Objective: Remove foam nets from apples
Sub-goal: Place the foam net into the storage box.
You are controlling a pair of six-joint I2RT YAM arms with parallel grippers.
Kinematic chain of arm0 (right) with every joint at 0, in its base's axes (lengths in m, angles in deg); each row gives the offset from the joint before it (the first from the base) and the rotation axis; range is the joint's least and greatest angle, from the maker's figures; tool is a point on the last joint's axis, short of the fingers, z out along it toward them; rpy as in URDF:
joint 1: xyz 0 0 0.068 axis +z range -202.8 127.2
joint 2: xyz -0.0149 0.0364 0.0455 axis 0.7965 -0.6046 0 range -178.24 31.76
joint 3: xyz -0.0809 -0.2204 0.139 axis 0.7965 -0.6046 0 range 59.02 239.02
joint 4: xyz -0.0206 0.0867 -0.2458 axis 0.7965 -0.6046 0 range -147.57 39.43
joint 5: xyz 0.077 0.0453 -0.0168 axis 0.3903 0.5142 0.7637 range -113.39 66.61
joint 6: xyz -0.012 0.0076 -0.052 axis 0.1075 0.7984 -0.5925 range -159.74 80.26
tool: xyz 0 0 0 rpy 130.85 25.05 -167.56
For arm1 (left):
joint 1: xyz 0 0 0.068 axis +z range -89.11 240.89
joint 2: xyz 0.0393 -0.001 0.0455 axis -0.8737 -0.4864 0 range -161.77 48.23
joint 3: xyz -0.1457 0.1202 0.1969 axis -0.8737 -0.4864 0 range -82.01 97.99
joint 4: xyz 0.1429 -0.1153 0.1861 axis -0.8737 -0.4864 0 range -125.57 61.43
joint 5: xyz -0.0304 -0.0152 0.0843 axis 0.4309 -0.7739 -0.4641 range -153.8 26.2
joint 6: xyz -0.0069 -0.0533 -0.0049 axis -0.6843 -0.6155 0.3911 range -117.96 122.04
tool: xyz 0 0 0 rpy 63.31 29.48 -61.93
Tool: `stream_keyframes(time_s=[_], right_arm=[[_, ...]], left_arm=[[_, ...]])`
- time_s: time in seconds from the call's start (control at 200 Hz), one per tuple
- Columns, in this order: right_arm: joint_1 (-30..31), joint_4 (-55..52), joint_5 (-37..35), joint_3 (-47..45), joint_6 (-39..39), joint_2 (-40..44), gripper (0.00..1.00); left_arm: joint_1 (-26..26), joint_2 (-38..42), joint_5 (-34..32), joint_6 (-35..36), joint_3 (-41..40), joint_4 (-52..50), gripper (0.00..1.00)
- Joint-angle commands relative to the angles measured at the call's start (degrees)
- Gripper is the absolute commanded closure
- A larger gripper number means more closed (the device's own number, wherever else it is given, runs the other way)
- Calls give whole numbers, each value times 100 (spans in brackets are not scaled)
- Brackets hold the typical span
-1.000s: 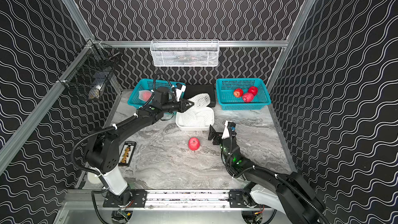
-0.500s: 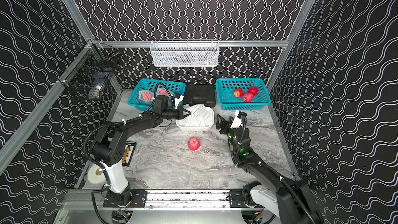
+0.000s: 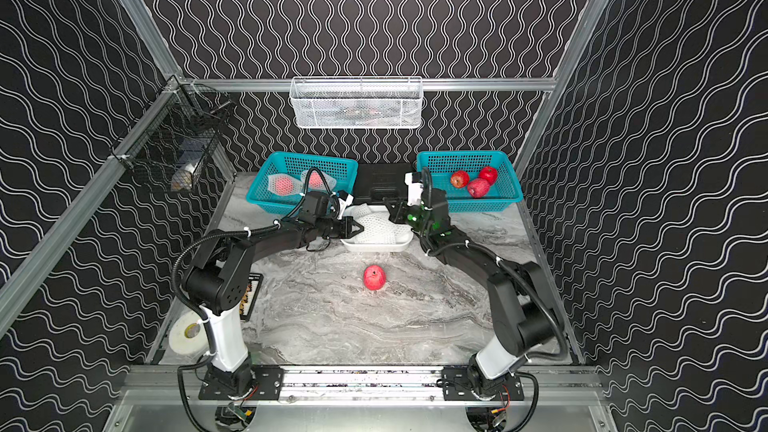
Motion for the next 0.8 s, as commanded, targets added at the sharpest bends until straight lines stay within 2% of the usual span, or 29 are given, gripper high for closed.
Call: stream_keyframes(time_s=[0.0, 0.15, 0.21, 0.355, 0.49, 0.586, 0.646, 0.796], right_arm=[[159, -934, -122, 454, -362, -369, 97], [421, -1438, -292, 1003, -646, -935, 95], [436, -1658, -228, 1210, -647, -1187, 95], [471, -1791, -224, 1459, -590, -1626, 95], [459, -1963, -243, 1662, -546, -2026, 95], [469, -1959, -295, 1666, -557, -2053, 95], [460, -1919, -304, 1657, -559, -2206, 94], [462, -1958, -390, 1676, -586, -2335, 93]], left_arm=[[4, 34, -305, 237, 75, -374, 100], [-14, 15, -349, 266, 84, -399, 100], [-32, -16, -373, 266, 108, -400, 95], [-84, 18, -490, 260, 78, -345, 91], [-125, 114, -647, 337, 140, -459, 79], [-132, 194, -791, 401, 251, -729, 61], [-134, 326, -879, 411, 276, -888, 53], [-209, 892, -1288, 352, 123, -942, 46]])
